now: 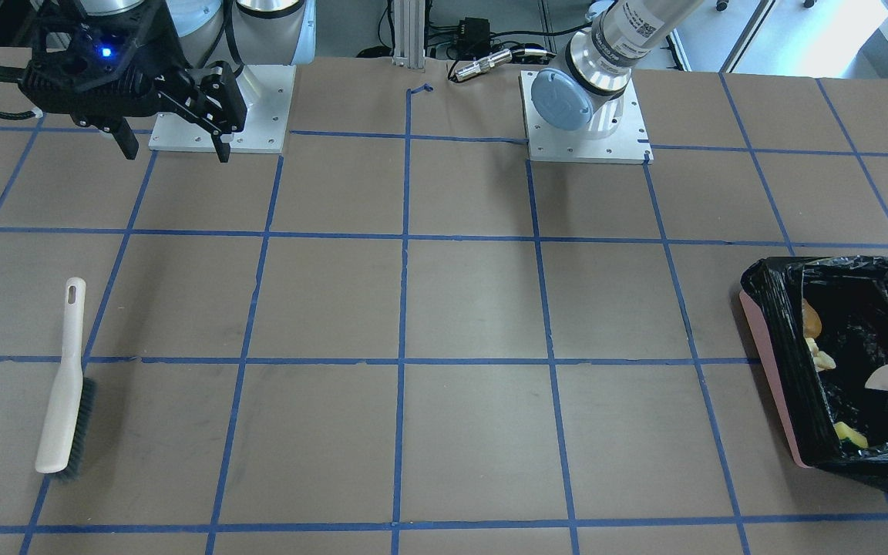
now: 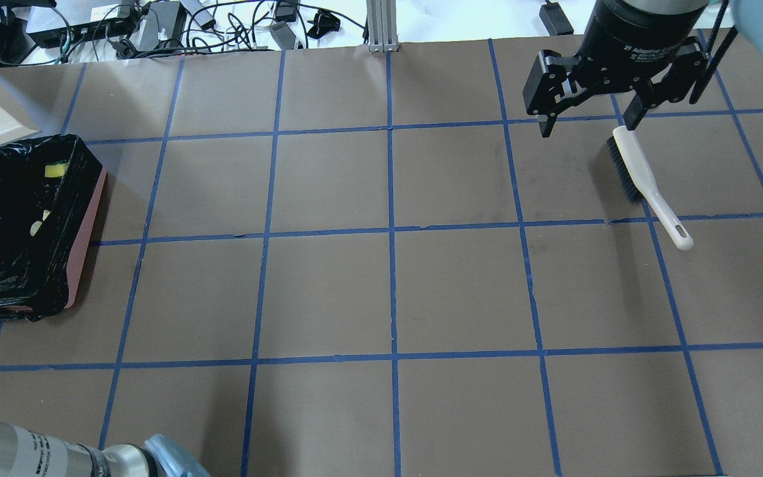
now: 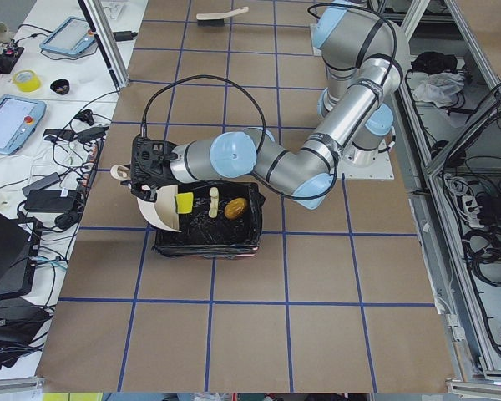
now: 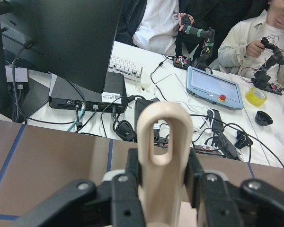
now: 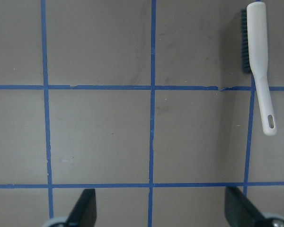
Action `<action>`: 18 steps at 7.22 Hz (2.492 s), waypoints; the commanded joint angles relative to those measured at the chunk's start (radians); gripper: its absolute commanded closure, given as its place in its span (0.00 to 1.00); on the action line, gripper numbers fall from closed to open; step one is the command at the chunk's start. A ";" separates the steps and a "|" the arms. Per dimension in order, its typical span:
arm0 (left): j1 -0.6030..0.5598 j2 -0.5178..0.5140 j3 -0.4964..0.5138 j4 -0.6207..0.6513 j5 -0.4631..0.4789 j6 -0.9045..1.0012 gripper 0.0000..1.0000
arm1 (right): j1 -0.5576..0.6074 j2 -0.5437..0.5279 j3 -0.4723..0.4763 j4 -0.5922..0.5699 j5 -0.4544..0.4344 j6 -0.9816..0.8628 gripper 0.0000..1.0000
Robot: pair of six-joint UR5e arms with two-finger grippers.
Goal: Sweep and dump trash into bin
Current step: 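Tip the dustpan further to empty it into the bin with the left gripper, then lower the empty dustpan back onto the table with the left gripper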
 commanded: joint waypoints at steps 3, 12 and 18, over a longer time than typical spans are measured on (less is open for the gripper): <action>-0.127 0.107 -0.026 -0.001 0.387 -0.394 1.00 | 0.001 -0.002 -0.001 -0.037 0.014 -0.006 0.00; -0.614 0.047 -0.119 -0.359 0.899 -1.527 1.00 | 0.000 -0.002 -0.002 -0.037 0.002 -0.004 0.00; -0.692 -0.119 -0.167 -0.143 0.910 -1.708 1.00 | 0.000 -0.002 -0.002 -0.037 0.003 -0.004 0.00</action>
